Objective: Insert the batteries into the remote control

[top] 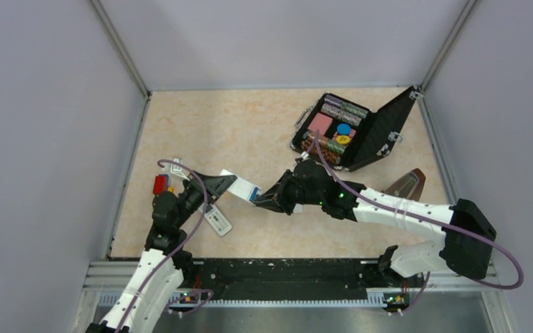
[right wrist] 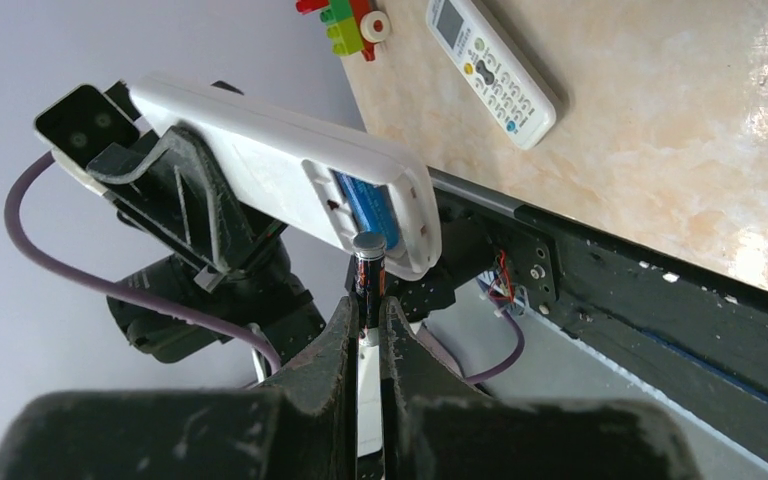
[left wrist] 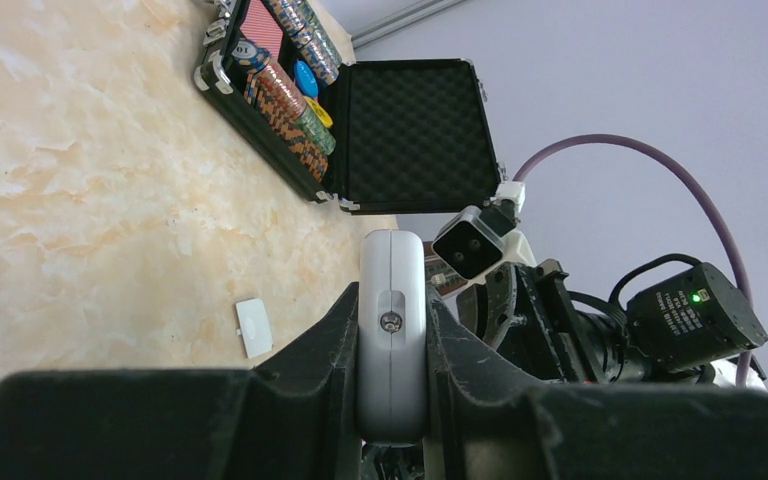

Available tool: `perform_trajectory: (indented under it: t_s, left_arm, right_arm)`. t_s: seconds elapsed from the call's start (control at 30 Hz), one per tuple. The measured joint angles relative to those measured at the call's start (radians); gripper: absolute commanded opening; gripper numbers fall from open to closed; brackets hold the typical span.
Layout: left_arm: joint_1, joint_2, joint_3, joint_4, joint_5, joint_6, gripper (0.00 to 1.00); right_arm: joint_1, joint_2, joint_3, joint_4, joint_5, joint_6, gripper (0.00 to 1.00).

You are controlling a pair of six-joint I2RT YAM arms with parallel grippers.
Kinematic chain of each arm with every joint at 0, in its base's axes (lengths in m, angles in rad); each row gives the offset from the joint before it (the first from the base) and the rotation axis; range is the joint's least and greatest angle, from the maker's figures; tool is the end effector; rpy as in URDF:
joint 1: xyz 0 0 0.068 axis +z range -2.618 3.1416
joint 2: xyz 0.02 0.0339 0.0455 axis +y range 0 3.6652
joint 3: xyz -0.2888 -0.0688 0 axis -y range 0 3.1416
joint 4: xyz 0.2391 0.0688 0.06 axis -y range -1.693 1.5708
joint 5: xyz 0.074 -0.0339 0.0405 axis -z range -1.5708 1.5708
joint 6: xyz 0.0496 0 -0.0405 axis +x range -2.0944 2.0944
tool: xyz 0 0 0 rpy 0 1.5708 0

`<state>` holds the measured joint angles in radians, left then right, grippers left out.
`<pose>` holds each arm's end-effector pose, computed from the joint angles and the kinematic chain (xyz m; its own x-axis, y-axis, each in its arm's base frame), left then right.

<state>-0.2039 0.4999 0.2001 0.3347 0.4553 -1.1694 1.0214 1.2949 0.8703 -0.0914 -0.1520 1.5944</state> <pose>0.1240 -0.0479 0.2428 -0.5502 -0.7305 -0.4046 0.2707 0.3024 -0.9140 0.1455 0.2520 0.2868 -0.9054 0.4136 0.0952 0.2791 0.4111 0.8678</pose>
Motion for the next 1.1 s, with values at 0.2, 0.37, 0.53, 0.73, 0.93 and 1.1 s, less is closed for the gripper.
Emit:
perform_trajectory:
  t_s: [0.2,0.37,0.53,0.73,0.93,1.1]
  left_arm:
    - [0.0,-0.001,0.0,-0.002,0.001,0.001,0.0]
    - [0.0,-0.008,0.0,-0.016,0.001,0.0,0.0]
    - [0.0,-0.017,0.0,-0.03,0.004,0.0,0.0]
    - [0.0,-0.032,0.0,-0.068,0.004,0.012,0.0]
    - [0.0,-0.032,0.0,-0.083,0.008,0.016,0.0]
    - [0.0,-0.029,0.003,-0.118,0.009,0.025,0.0]
  right_arm:
    - [0.002,0.03,-0.007,0.017,-0.015,0.014,0.05]
    - [0.003,0.03,-0.007,0.016,-0.012,0.023,0.05]
    - [0.003,0.034,-0.007,0.016,-0.002,0.027,0.04]
    - [0.003,0.053,-0.007,0.014,0.006,0.033,0.05]
    - [0.003,0.056,-0.007,0.002,0.029,0.033,0.05]
    - [-0.003,0.069,-0.007,-0.006,0.039,0.032,0.06]
